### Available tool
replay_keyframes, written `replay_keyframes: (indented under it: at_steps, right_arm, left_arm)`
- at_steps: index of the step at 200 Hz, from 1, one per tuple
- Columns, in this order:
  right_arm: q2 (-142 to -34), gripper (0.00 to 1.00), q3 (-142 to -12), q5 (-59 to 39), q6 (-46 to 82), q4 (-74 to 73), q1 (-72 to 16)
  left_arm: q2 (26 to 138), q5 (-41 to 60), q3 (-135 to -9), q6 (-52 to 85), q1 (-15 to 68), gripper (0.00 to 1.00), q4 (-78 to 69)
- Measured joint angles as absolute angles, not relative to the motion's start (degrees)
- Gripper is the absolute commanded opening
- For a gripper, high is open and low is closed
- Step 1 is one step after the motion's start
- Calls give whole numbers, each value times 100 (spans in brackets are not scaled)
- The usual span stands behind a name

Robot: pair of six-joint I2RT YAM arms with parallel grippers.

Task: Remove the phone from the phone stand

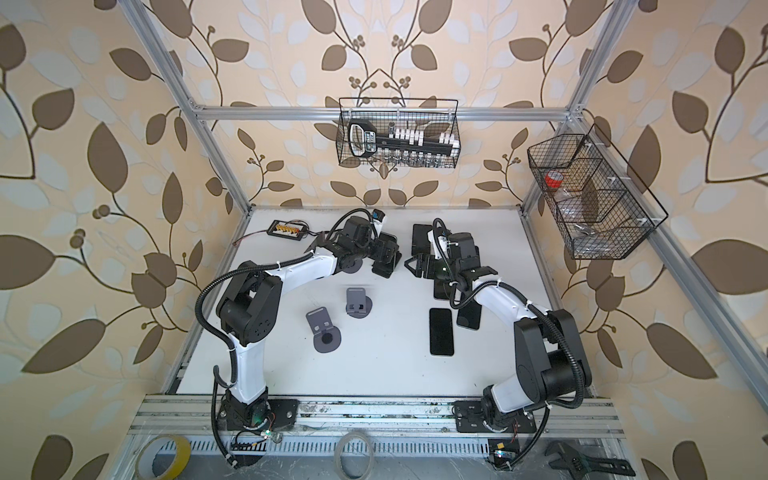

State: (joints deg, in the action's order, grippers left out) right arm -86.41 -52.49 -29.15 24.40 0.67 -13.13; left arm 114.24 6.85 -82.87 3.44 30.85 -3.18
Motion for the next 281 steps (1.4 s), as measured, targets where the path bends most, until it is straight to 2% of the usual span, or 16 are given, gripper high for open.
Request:
replay_keyframes:
  at_steps: [74,116,197,281]
  right_arm:
    - [-8646,78,-5249,-2895,2440,91,-1313]
    - [-8646,78,-5249,-2895,2438,95,-1313]
    - [-8742,78,-5249,-2895,2438,110,-1313]
    - [-8742,77,-5249,-2893,2436,113,-1313]
  left_arm:
    - [11463,515,-8329,344,3133,89,-327]
    - [11465,395,-8326,349,3179,78,-370]
    - [11467,410,-8326,362,3197,69,-460]
    - [11467,410,-8326,480,3197,55,-458]
